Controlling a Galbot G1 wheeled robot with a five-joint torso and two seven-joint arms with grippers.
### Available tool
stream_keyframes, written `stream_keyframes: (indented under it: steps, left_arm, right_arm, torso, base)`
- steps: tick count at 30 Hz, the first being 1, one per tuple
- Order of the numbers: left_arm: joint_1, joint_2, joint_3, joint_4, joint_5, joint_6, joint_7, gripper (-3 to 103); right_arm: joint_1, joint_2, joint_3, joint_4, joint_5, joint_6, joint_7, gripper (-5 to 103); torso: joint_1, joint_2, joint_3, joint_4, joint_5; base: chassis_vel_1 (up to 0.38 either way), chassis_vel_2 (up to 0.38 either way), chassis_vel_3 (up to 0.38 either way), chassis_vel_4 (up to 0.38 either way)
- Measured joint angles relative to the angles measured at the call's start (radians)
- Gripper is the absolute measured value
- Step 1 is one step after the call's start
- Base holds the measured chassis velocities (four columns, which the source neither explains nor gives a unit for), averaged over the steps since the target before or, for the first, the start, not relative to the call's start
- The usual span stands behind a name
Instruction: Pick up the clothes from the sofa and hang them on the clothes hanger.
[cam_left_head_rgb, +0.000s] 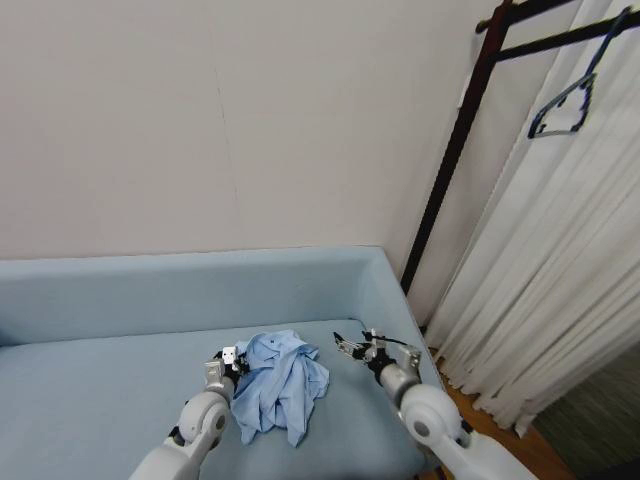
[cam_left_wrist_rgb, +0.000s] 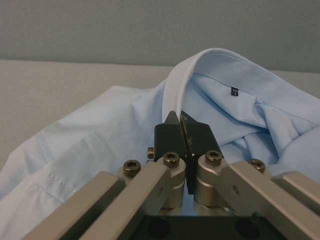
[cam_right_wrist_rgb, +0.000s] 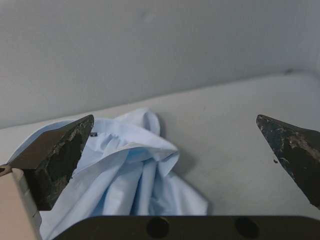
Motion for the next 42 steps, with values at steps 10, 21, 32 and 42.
stream_keyframes:
  steps: [10, 21, 32, 42]
  left_arm:
    - [0.021, 0.027, -0.012, -0.017, 0.024, -0.020, 0.020, 0]
    - [0.034, 0.049, -0.028, -0.023, 0.027, -0.041, 0.034, 0]
    - [0.035, 0.050, -0.031, -0.025, 0.028, -0.046, 0.041, 0]
    - [0.034, 0.054, -0.031, -0.027, 0.028, -0.049, 0.044, 0]
  right_arm:
    - [0.235, 0.228, -0.002, -0.273, 0.529, -0.060, 0.401, 100]
    - [0.302, 0.385, 0.054, -0.518, 0.603, -0.057, 0.472, 95]
    - [0.293, 0.433, 0.046, -0.564, 0.546, -0.061, 0.440, 72]
    - [0.284, 0.440, 0.038, -0.591, 0.487, -0.062, 0.400, 34]
  torso:
    - [0.000, 0.000, 0.000, 0.0000, -0.0002]
    - [0.000, 0.000, 0.000, 0.0001, -0.0001]
    - [0.000, 0.000, 0.000, 0.0001, 0.0000]
    - [0.000, 0.000, 0.000, 0.0001, 0.0000]
  base:
    - [0.000, 0.000, 0.000, 0.000]
    - [0.000, 0.000, 0.000, 0.000]
    - [0.000, 0.000, 0.000, 0.000]
    - [0.000, 0.000, 0.000, 0.000]
